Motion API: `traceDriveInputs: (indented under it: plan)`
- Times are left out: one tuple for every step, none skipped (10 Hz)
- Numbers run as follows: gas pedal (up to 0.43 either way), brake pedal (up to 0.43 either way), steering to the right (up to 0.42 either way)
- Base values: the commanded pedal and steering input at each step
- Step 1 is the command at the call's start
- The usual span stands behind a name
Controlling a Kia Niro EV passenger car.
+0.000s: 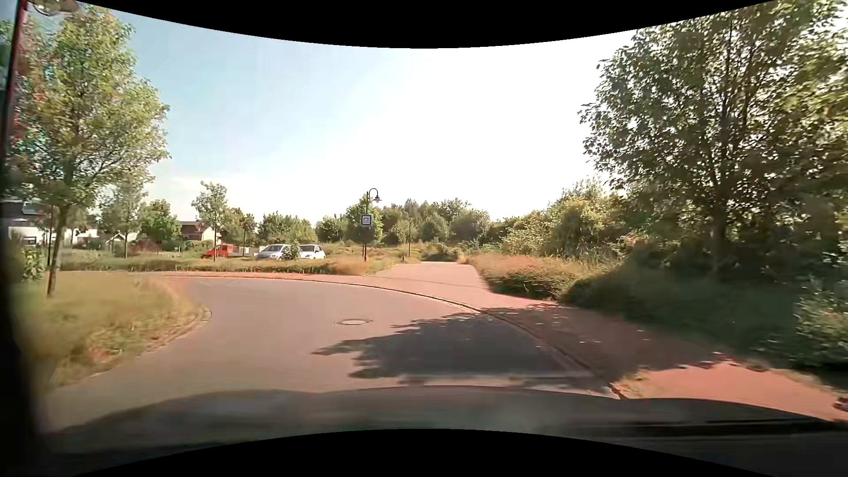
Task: Follow the waypoints while adhering to traffic rules and regulations
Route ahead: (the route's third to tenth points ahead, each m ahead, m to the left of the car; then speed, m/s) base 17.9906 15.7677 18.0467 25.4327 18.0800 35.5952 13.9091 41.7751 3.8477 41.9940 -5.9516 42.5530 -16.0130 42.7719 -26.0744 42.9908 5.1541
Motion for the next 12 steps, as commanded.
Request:
traceDriveInputs:
  plan:
    - [0.098, 0.006, -0.071]
    - [0.098, 0.006, -0.087]
    - [0.098, 0.006, -0.107]
    - [0.11, 0.006, -0.124]
    - [0.118, 0.006, -0.135]
    - [0.118, 0.006, -0.142]
    - [0.118, 0.006, -0.149]
    - [0.13, 0.006, -0.155]
    - [0.13, 0.006, -0.164]
    - [0.13, 0.0, -0.171]
    - [0.13, 0.006, -0.179]
    - [0.138, 0.006, -0.186]
